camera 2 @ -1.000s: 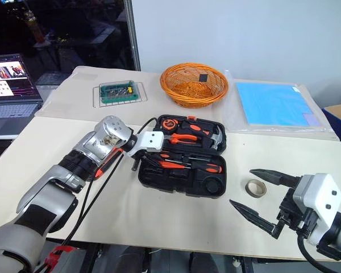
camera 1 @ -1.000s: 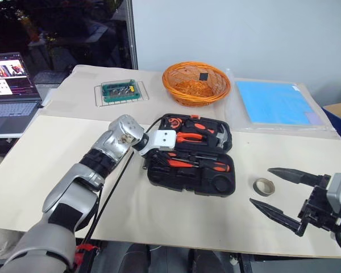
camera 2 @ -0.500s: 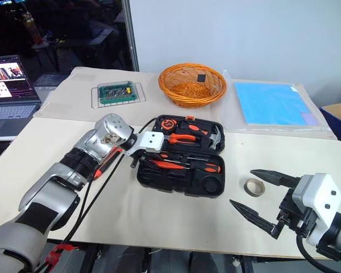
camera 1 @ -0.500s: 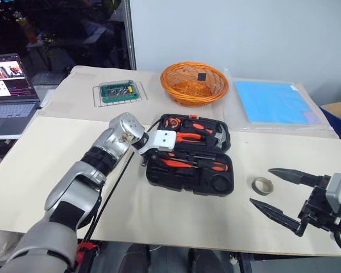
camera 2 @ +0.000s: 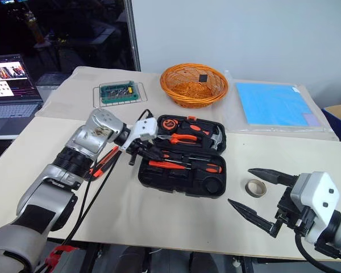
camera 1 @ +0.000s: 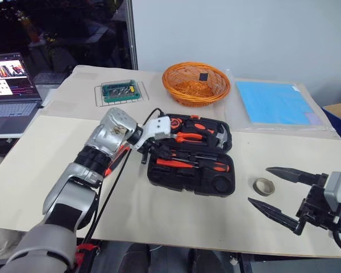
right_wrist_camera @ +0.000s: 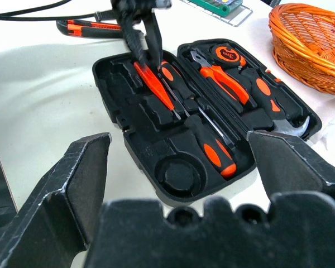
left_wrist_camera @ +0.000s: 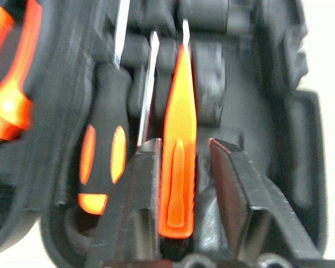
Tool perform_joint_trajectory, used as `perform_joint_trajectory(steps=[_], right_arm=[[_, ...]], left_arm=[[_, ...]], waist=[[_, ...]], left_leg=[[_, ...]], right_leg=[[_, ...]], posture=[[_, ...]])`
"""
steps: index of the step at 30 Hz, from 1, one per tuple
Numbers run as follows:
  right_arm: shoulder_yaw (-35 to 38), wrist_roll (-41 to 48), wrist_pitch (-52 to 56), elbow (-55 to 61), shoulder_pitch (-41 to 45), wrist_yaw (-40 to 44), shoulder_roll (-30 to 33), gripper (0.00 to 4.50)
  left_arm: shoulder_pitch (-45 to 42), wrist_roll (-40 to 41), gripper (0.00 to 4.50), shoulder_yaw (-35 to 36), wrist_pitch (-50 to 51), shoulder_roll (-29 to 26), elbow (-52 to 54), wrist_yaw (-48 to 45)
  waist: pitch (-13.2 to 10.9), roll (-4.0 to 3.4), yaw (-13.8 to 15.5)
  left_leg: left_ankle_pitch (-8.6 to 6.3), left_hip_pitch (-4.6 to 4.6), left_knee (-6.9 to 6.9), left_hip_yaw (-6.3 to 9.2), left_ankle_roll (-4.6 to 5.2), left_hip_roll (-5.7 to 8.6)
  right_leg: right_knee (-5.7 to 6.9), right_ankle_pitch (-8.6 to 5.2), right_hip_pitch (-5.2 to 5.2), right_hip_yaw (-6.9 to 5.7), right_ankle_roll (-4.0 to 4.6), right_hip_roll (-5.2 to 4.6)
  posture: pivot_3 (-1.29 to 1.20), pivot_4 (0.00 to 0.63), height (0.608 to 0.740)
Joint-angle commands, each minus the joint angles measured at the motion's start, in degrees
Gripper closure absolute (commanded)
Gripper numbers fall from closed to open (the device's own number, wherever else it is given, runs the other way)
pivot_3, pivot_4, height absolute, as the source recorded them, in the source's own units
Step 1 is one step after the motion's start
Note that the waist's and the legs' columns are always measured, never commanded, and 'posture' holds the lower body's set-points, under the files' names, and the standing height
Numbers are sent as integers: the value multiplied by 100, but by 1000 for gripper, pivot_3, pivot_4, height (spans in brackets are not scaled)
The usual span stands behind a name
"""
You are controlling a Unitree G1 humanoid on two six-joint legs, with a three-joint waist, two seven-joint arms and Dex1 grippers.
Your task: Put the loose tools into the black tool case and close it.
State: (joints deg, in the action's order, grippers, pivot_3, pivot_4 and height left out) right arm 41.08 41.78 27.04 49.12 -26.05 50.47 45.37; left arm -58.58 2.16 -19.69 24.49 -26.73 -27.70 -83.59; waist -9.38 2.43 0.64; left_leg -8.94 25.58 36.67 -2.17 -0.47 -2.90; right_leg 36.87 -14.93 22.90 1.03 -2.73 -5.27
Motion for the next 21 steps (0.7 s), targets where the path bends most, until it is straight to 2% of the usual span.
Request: perform_joint_trajectory(steps=[1, 6, 9, 11, 16, 18, 21], right_arm=[[-5, 32, -86, 99, 23, -63, -21, 0], [-57, 40, -67, 76, 95, -119, 13, 0], [-57, 44, -56, 100, 96, -152, 8, 0], [-48, 54, -51, 142, 65, -180, -13, 0], [-63, 77, -35, 188, 41, -250, -29, 0], [-66, 86, -32, 190, 37, -265, -21, 0], [-54, 97, -38, 162, 46, -260, 1, 0]], left_arm=[[374, 389, 4469, 316, 627, 186, 801, 413], [788, 610, 4469, 454, 1104, 707, 1278, 1143], [1180, 517, 4469, 436, 854, 847, 1340, 1594], [1541, 316, 4469, 328, 387, 815, 1344, 1861], [1988, 186, 4469, 353, 94, 757, 1145, 2360], [2083, 170, 4469, 349, -45, 688, 1119, 2415], [2247, 337, 4469, 450, -78, 607, 1290, 2344]], waist=[[1, -1, -2], [1, -1, 12], [1, -2, 3], [6, -11, -32], [11, -21, -7], [18, -31, 0], [23, -37, 1]], left_leg=[[0, -3, 0, 1, 0, 0], [0, -5, 16, 14, 0, 4], [0, -11, 20, 22, 0, 7], [-1, -23, 19, 21, 1, 7], [-1, -30, 17, 29, 2, 5], [-1, -35, 18, 27, 1, 8], [-1, -37, 18, 27, 1, 8]], right_leg=[[1, 1, -6, 0, 1, 0], [2, 0, -22, -6, 0, 2], [-3, -1, -37, -5, -2, 2], [-3, 0, -46, -2, 0, 3], [0, 0, -54, -8, 6, 6], [-8, -11, -62, -8, -8, 2], [-8, -27, -65, -7, 17, 2]], posture=[[0, 150, 740], [0, 150, 740], [0, 150, 740], [0, 150, 740], [0, 150, 740], [0, 150, 740], [0, 150, 740]])
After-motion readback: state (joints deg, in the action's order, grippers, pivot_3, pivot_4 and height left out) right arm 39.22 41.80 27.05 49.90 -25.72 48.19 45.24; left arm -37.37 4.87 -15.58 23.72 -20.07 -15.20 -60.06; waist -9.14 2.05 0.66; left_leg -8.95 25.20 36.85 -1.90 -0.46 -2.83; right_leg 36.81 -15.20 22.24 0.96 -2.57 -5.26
